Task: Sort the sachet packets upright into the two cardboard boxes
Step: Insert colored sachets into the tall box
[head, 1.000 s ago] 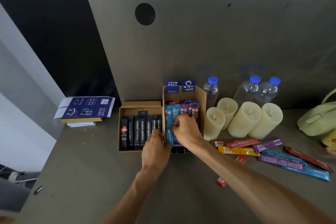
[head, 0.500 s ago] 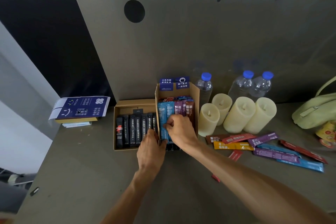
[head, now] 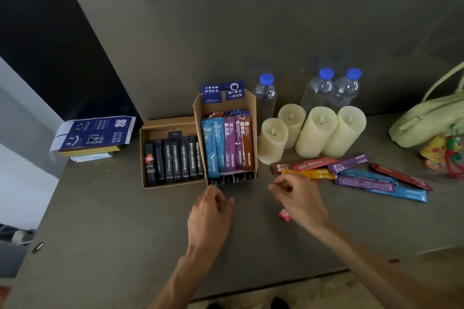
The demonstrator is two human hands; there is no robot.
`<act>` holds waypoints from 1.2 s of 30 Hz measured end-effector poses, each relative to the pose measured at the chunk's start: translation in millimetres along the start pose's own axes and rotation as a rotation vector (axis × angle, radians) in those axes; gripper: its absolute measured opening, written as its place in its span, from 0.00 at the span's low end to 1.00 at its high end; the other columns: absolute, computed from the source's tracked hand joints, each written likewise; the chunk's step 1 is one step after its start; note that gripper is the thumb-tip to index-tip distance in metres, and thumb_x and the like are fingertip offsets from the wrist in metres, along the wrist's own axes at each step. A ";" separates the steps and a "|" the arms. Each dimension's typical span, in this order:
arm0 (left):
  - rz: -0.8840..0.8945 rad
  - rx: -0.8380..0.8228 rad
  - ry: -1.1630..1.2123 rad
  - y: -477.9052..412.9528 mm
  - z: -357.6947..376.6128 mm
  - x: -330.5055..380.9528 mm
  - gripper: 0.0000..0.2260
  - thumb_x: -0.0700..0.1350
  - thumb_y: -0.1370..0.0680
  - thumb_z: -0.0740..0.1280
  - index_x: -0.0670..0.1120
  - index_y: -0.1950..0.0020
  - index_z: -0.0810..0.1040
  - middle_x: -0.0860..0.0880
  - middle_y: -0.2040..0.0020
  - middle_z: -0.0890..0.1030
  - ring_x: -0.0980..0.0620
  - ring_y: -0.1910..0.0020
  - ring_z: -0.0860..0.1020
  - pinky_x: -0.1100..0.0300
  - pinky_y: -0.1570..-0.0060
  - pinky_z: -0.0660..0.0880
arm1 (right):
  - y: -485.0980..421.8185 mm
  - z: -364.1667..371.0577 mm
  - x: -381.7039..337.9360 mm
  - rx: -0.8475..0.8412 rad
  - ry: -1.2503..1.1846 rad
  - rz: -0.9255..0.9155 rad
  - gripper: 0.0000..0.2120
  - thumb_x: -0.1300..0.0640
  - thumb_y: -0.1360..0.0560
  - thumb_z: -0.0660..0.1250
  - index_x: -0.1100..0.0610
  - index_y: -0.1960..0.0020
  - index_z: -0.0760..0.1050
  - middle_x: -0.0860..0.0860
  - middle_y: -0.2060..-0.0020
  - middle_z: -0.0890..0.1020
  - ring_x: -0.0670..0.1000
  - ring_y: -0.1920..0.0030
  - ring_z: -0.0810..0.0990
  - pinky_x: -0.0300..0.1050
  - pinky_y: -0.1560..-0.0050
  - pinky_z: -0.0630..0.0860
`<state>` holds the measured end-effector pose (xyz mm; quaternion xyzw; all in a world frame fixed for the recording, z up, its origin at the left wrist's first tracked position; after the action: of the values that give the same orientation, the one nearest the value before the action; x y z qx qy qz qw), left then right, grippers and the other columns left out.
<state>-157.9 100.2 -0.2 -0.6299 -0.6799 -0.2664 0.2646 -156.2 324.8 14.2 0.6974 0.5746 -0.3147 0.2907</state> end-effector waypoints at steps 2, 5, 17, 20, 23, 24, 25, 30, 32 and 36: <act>0.032 -0.075 -0.016 9.4 21.4 7.9 0.10 0.51 0.23 0.70 0.53 0.60 0.70 0.54 0.65 0.77 0.58 0.66 0.75 0.62 0.68 0.69 | 13.0 -14.9 29.7 0.041 0.023 0.082 0.05 0.55 0.25 0.73 0.50 0.60 0.80 0.43 0.66 0.82 0.39 0.65 0.80 0.27 0.65 0.71; 0.082 -0.172 -0.041 16.7 53.0 24.0 0.08 0.52 0.23 0.69 0.53 0.59 0.72 0.57 0.64 0.78 0.59 0.65 0.76 0.60 0.66 0.73 | 27.7 -33.8 64.0 0.044 0.051 0.176 0.05 0.53 0.24 0.72 0.51 0.58 0.81 0.44 0.66 0.83 0.40 0.66 0.81 0.28 0.65 0.69; 0.171 -0.375 -0.245 16.7 133.3 85.5 0.13 0.56 0.25 0.70 0.49 0.46 0.77 0.50 0.47 0.76 0.48 0.50 0.78 0.53 0.53 0.76 | 35.8 -59.5 108.0 0.067 0.091 0.277 0.06 0.55 0.23 0.70 0.52 0.59 0.81 0.44 0.66 0.82 0.41 0.65 0.80 0.36 0.60 0.75; 0.189 -0.346 -0.309 18.5 131.6 86.6 0.13 0.52 0.24 0.69 0.46 0.44 0.77 0.48 0.45 0.77 0.45 0.47 0.78 0.51 0.49 0.76 | 28.4 -65.0 104.2 0.084 0.148 0.164 0.03 0.54 0.23 0.70 0.52 0.54 0.80 0.40 0.62 0.81 0.41 0.60 0.80 0.32 0.58 0.74; 0.171 -0.335 -0.176 17.6 118.7 83.3 0.05 0.47 0.23 0.67 0.49 0.49 0.77 0.51 0.54 0.81 0.48 0.55 0.80 0.55 0.55 0.77 | 19.4 -68.2 95.1 0.065 0.239 0.011 0.09 0.53 0.23 0.71 0.52 0.44 0.80 0.44 0.50 0.82 0.41 0.55 0.78 0.41 0.50 0.79; 0.178 -0.349 -0.109 16.3 113.2 83.4 0.03 0.46 0.23 0.68 0.50 0.51 0.77 0.53 0.57 0.81 0.51 0.58 0.80 0.59 0.59 0.77 | 16.7 -67.2 90.7 0.025 0.276 -0.021 0.13 0.53 0.23 0.71 0.51 0.40 0.79 0.46 0.45 0.81 0.41 0.54 0.77 0.42 0.48 0.78; 0.203 -0.359 -0.054 15.3 106.0 85.8 0.03 0.44 0.24 0.69 0.51 0.52 0.77 0.55 0.59 0.80 0.56 0.60 0.79 0.65 0.62 0.74 | 14.1 -64.6 86.4 -0.038 0.310 -0.038 0.17 0.52 0.24 0.72 0.51 0.36 0.77 0.47 0.41 0.80 0.41 0.53 0.76 0.41 0.47 0.77; 0.279 -0.343 0.145 2.7 58.0 99.3 0.08 0.40 0.25 0.72 0.53 0.51 0.79 0.58 0.61 0.80 0.63 0.62 0.77 0.71 0.63 0.71 | 6.5 -48.2 62.2 -0.315 0.239 -0.073 0.16 0.49 0.24 0.72 0.50 0.38 0.79 0.44 0.45 0.80 0.38 0.56 0.77 0.35 0.55 0.71; 0.293 -0.303 0.218 -2.0 36.6 104.1 0.12 0.40 0.24 0.72 0.54 0.46 0.79 0.59 0.57 0.81 0.63 0.57 0.79 0.71 0.57 0.75 | 4.0 -41.6 50.0 -0.333 0.179 -0.085 0.09 0.49 0.24 0.71 0.47 0.45 0.81 0.41 0.52 0.81 0.38 0.54 0.77 0.38 0.53 0.72; 0.158 -0.141 0.471 -8.4 4.8 89.1 0.21 0.43 0.24 0.73 0.57 0.35 0.71 0.56 0.54 0.84 0.62 0.54 0.82 0.68 0.51 0.77 | 0.4 -29.4 17.5 -0.216 0.021 -0.097 0.03 0.50 0.25 0.73 0.44 0.53 0.81 0.40 0.61 0.83 0.38 0.59 0.80 0.30 0.60 0.70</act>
<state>-172.3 166.7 58.0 -0.6187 -0.5278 -0.4310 0.3911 -150.2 358.1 19.2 0.6366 0.6412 -0.2573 0.3427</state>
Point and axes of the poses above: each hand's wrist, its own y-axis away from the middle knuckle, its own z-axis out of the palm, x = y × z, the point moved 7 cm from there along -y, towards the middle knuckle
